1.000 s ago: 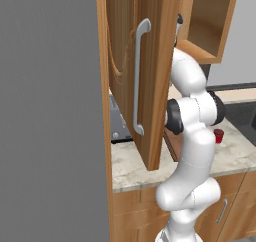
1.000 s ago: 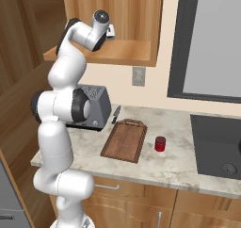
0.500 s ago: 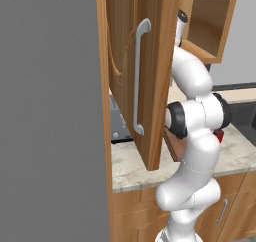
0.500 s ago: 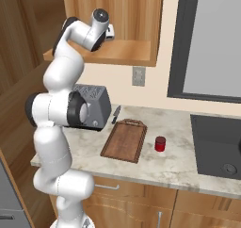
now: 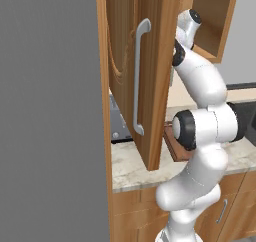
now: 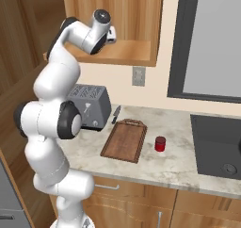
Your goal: Pick the bread, place it on the cutting board, pick the jam, place it on the counter, and close the cabinet.
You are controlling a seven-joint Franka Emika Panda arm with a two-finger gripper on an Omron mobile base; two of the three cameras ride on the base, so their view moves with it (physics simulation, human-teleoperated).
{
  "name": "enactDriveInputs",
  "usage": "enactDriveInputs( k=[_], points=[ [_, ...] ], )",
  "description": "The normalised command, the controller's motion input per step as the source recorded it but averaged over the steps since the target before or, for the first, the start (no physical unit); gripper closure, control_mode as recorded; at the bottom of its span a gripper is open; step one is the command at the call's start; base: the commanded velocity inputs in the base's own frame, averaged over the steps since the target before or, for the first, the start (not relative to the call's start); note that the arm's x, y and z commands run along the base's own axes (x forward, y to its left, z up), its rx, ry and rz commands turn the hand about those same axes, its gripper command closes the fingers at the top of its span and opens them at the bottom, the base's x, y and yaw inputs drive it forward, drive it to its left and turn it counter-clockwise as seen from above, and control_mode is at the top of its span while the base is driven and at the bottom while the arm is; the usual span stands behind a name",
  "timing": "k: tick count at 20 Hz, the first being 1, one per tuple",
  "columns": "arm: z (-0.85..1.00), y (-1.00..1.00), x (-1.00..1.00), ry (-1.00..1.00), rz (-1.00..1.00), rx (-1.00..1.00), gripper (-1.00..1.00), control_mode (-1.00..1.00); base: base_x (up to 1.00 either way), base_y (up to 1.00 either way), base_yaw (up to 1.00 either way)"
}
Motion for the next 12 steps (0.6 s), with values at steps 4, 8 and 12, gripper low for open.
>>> enactDriveInputs(
  k=[4, 8, 12],
  points=[
    [0.00, -0.22, -0.62, 0.00, -0.01, 0.00, 1.00, -1.00, 0.00, 0.00, 0.00],
    [0.00, -0.27, -0.63, 0.00, -0.03, 0.00, 1.00, -1.00, 0.00, 0.00, 0.00],
    [0.00, -0.32, -0.55, 0.00, -0.07, 0.00, 1.00, -1.00, 0.00, 0.00, 0.00]
  ],
)
